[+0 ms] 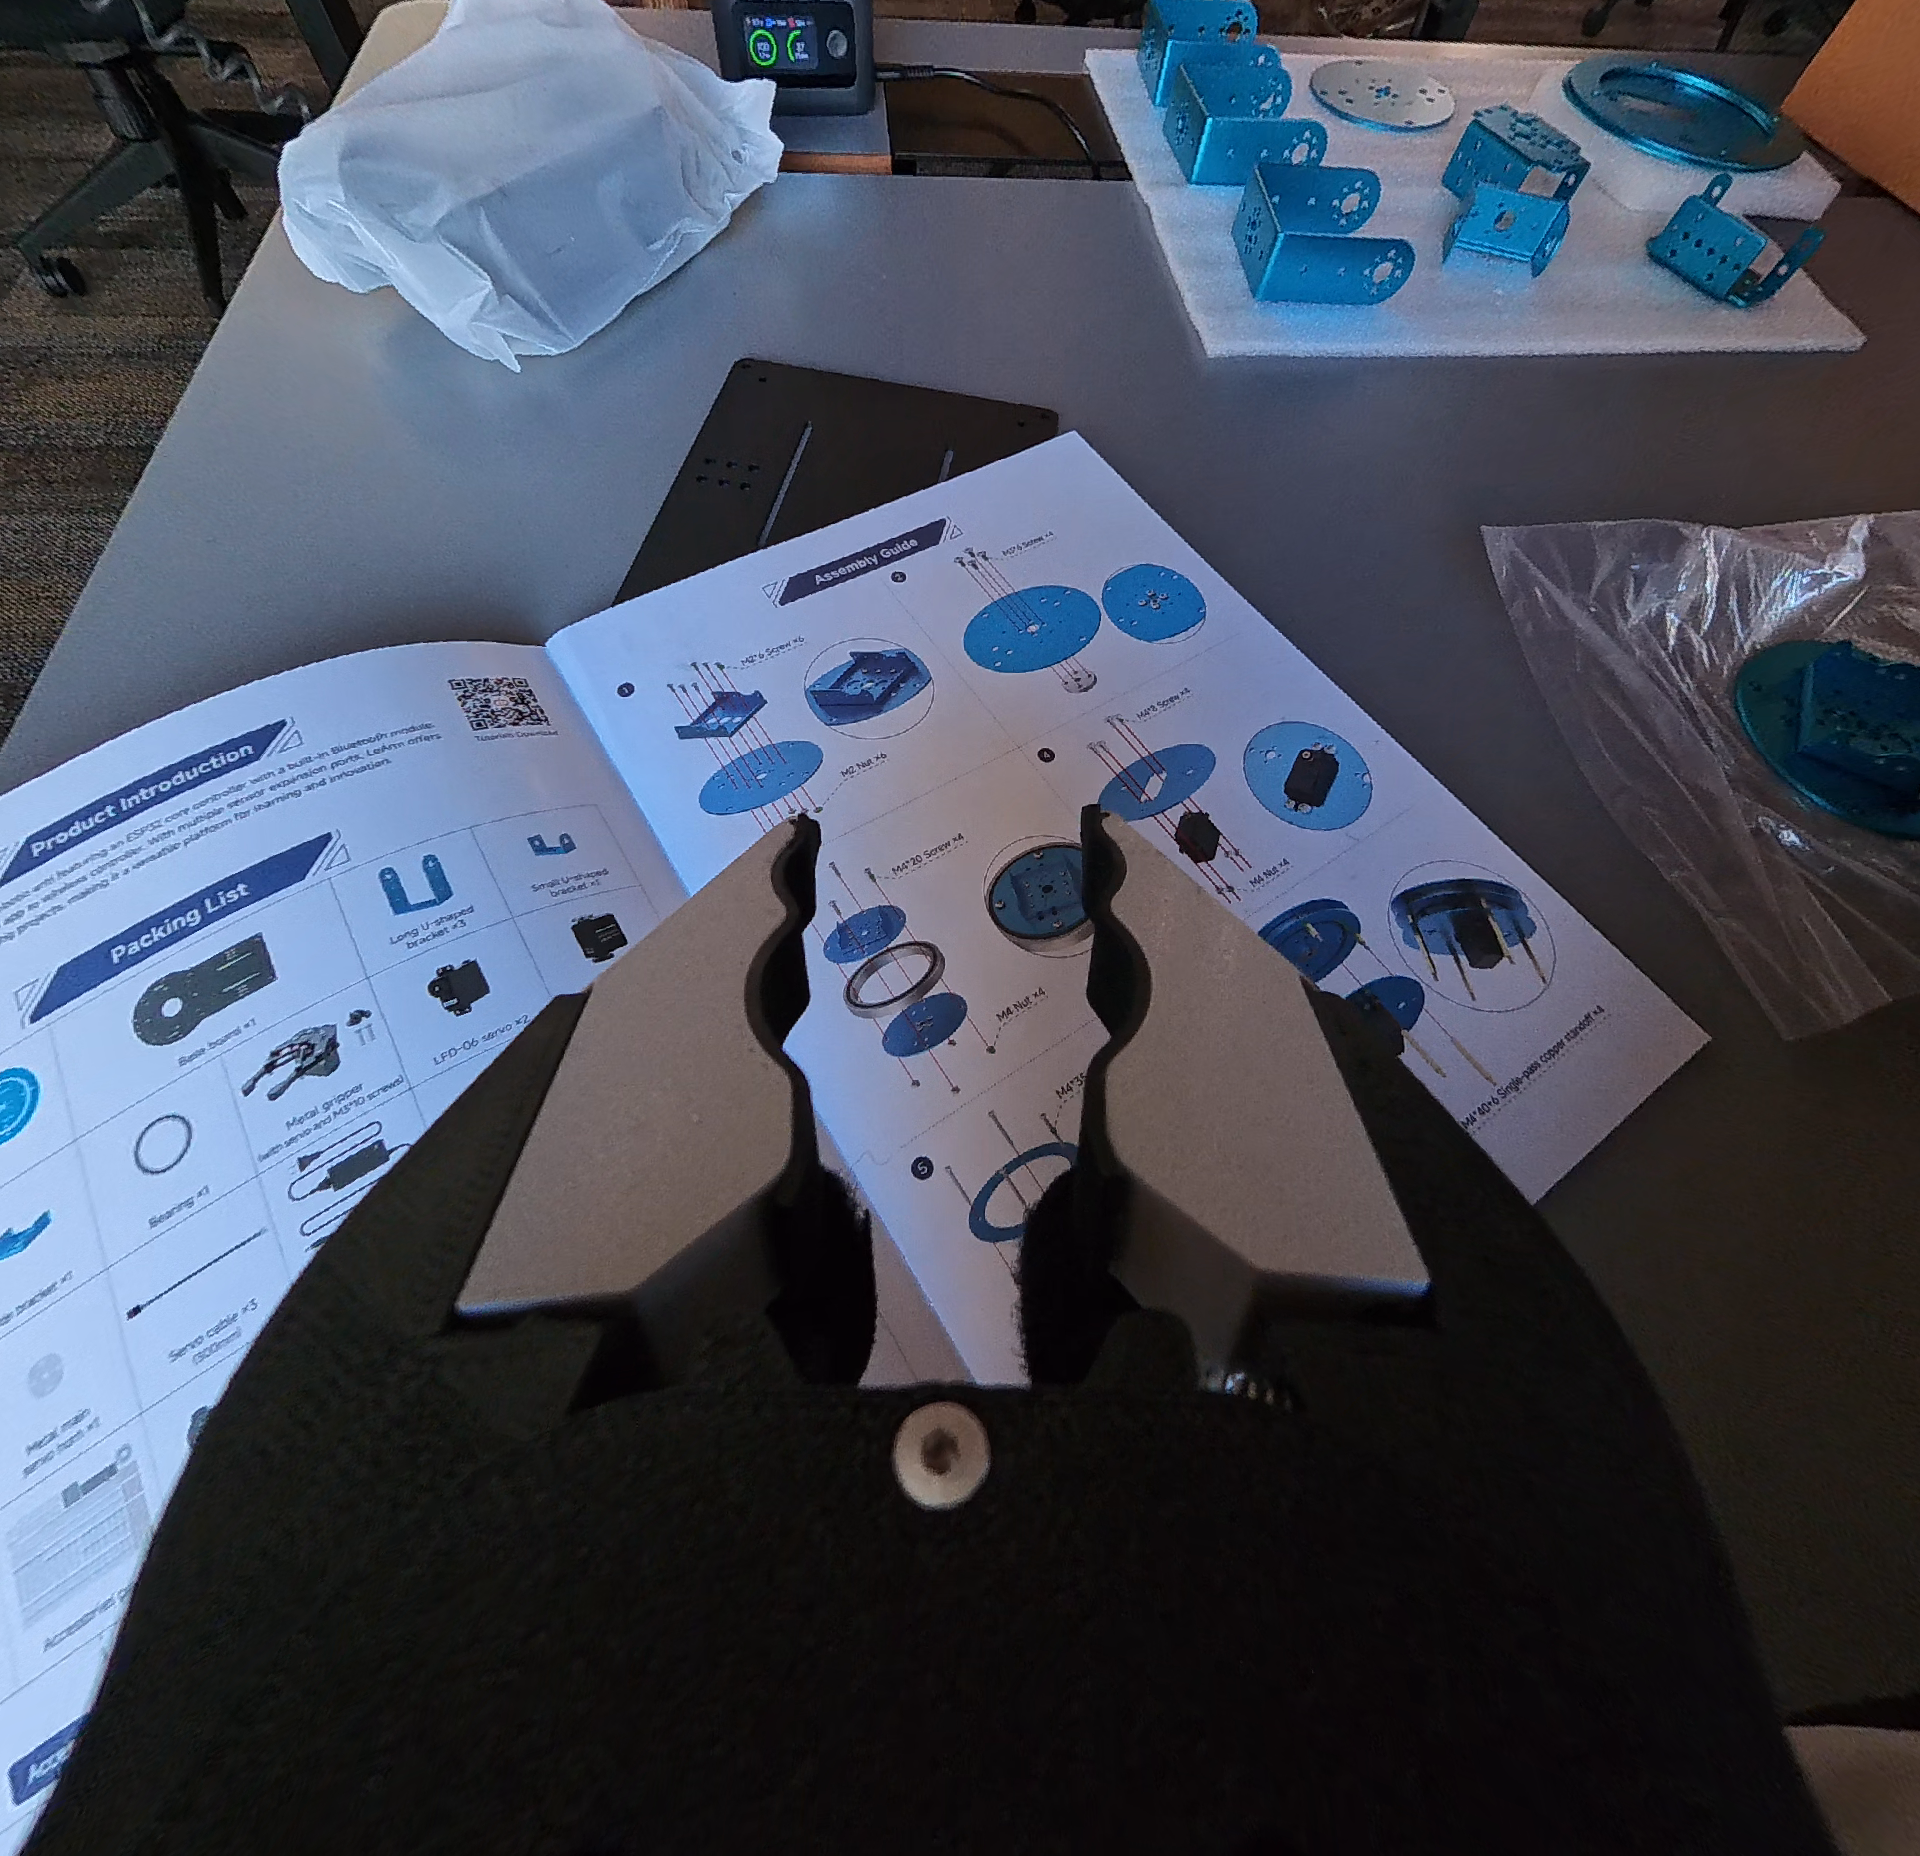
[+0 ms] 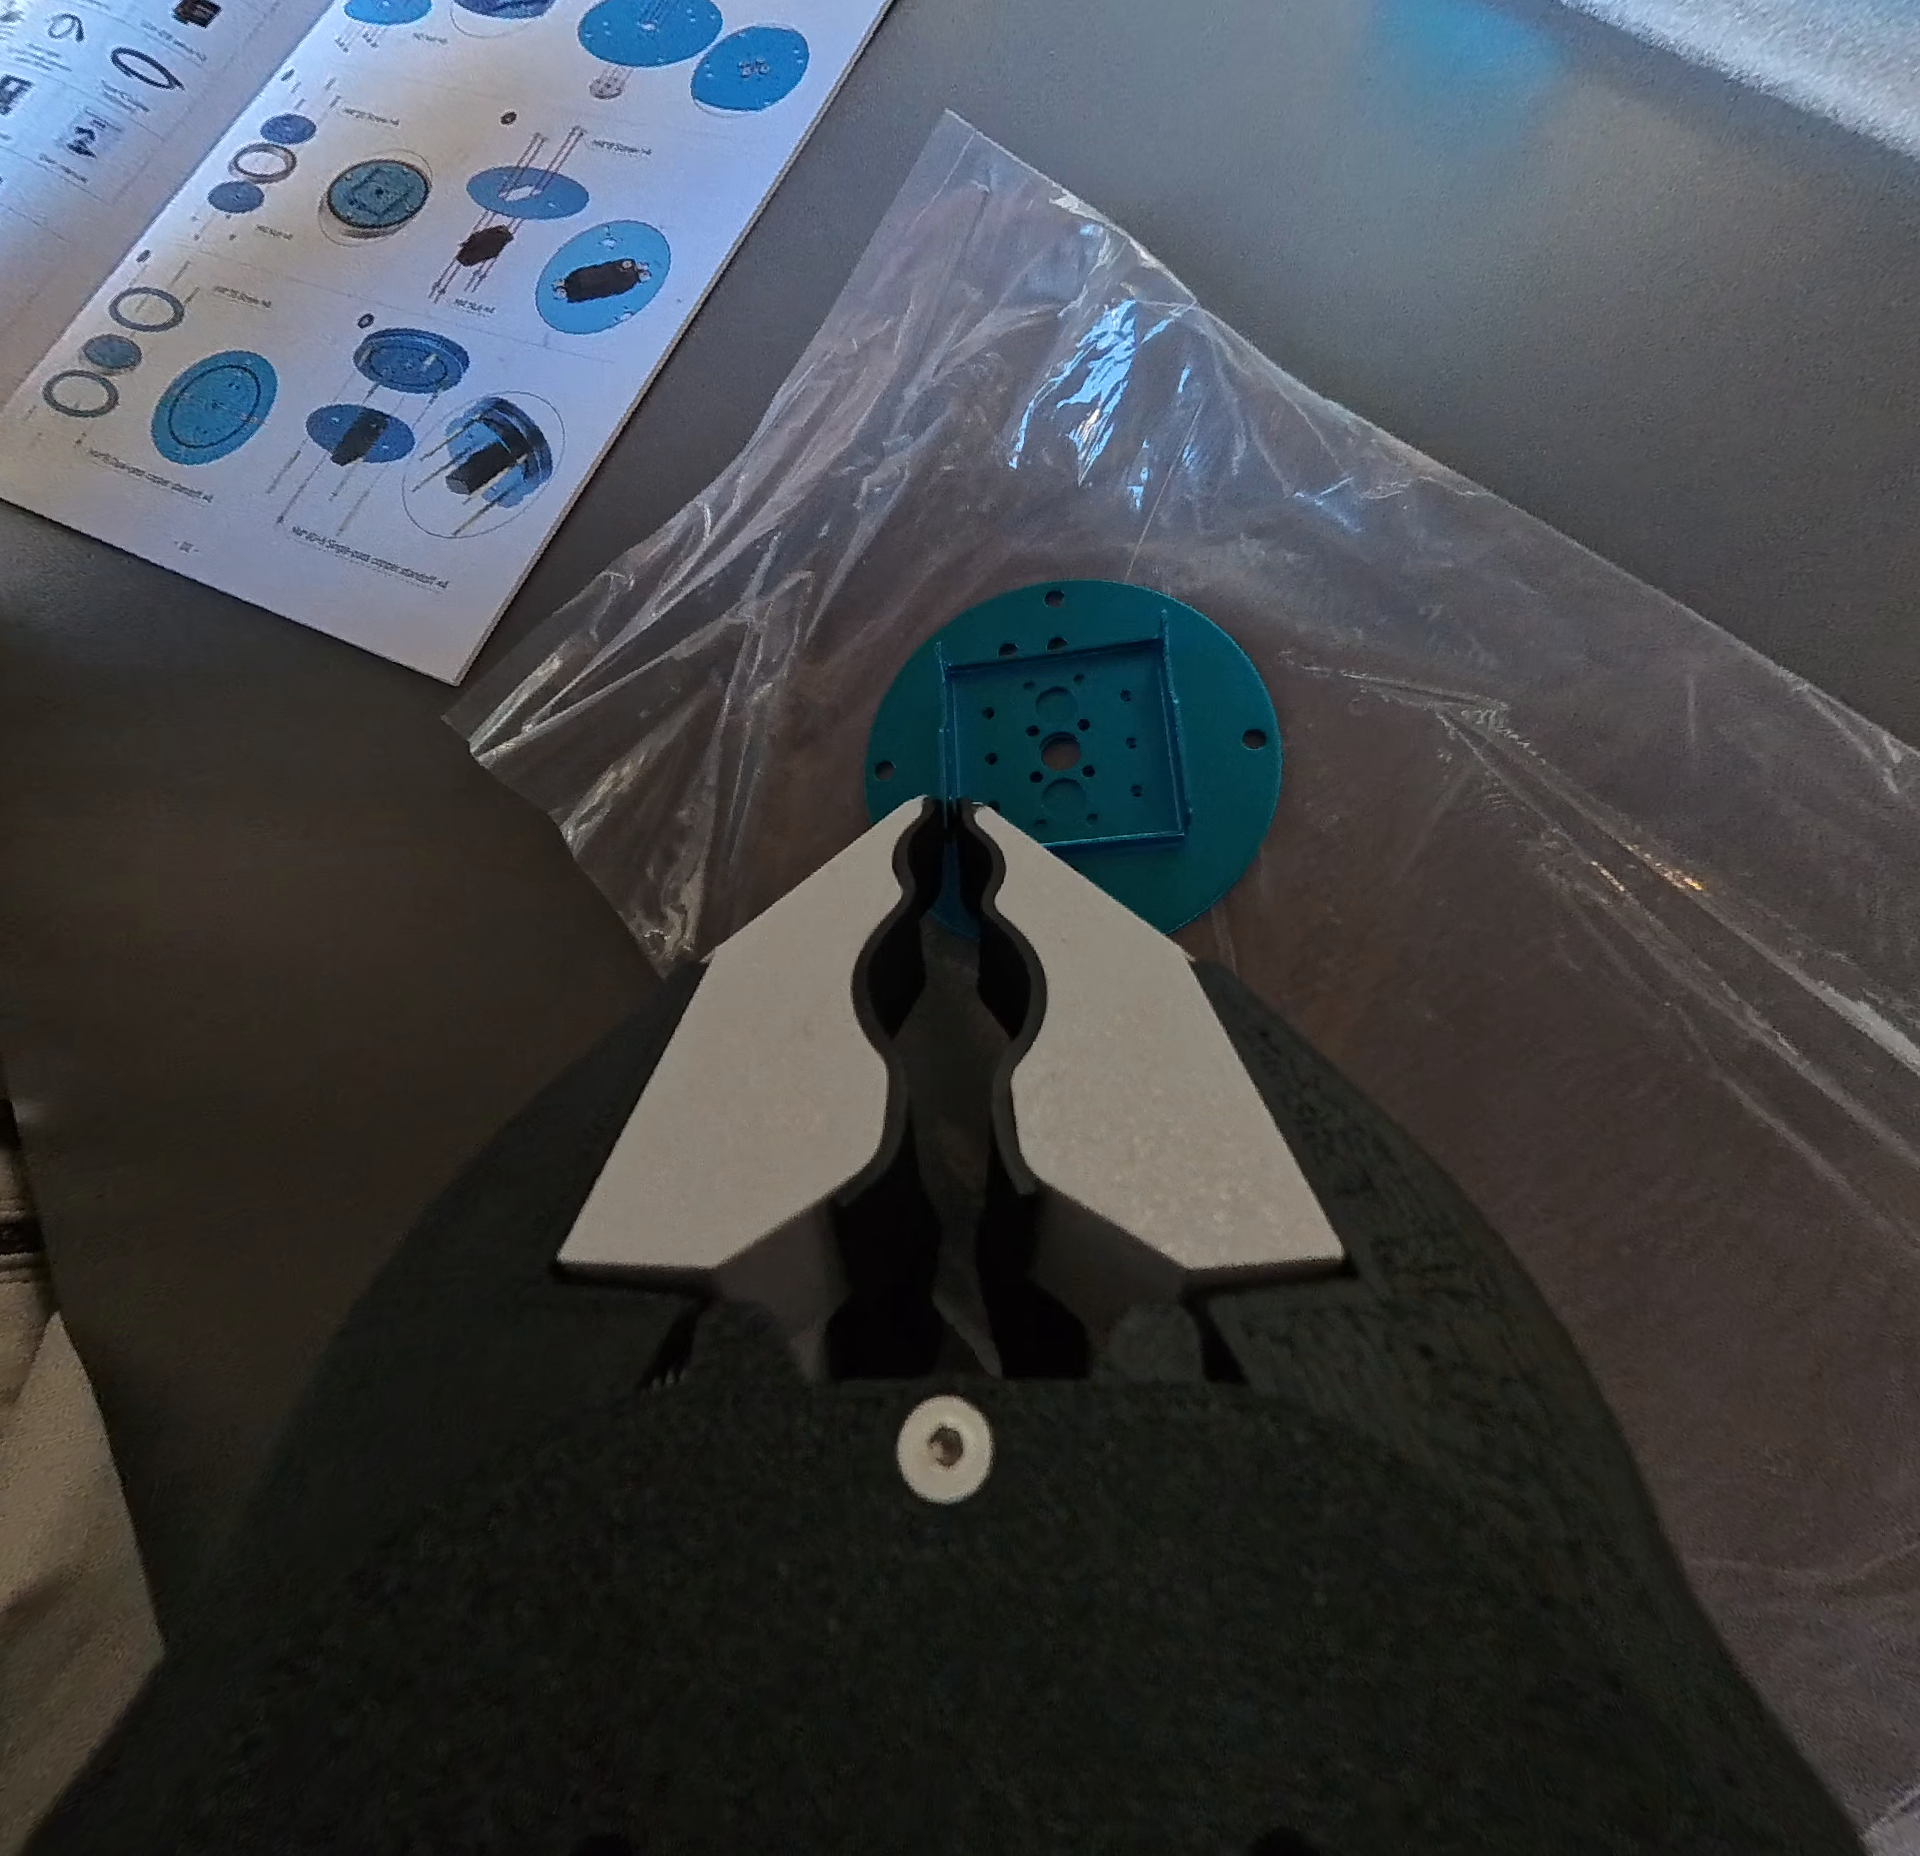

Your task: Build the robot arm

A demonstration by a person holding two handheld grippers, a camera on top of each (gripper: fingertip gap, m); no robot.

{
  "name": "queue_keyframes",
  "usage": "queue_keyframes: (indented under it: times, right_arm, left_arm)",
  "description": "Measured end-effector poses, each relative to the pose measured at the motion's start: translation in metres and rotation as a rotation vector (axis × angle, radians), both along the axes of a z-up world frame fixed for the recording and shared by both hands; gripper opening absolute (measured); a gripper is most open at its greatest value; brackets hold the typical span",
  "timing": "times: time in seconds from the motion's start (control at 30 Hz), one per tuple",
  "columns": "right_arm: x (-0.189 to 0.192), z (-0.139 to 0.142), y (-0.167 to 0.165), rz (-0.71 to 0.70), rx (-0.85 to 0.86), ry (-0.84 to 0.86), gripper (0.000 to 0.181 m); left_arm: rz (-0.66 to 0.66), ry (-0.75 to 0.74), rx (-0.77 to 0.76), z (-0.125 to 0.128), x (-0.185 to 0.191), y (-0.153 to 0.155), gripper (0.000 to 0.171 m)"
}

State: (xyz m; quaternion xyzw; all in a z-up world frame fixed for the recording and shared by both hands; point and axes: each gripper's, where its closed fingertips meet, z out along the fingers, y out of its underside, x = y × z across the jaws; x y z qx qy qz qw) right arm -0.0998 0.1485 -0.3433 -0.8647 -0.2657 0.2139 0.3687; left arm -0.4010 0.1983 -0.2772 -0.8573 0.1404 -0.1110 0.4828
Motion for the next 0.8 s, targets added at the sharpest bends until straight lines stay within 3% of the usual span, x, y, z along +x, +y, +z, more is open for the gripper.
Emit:
queue_keyframes:
  times: [0.27, 0.5, 0.67, 0.8]
  right_arm:
    - [0.003, 0.009, 0.000, -0.013, 0.027, 0.041, 0.017]
    - [0.024, 0.043, -0.020, -0.018, 0.125, 0.128, 0.015]
    - [0.081, 0.053, -0.041, -0.069, 0.240, 0.043, 0.028]
    - [0.160, 0.060, -0.073, -0.212, 0.310, -0.042, 0.030]
  left_arm:
    - [-0.001, 0.002, 0.003, 0.004, 0.002, -0.003, 0.051]
    - [0.022, -0.006, 0.008, 0.010, 0.012, -0.017, 0.050]
    - [-0.028, -0.073, 0.017, 0.007, 0.054, -0.035, 0.050]
    - [-0.114, -0.049, 0.042, 0.001, 0.100, -0.057, 0.050]
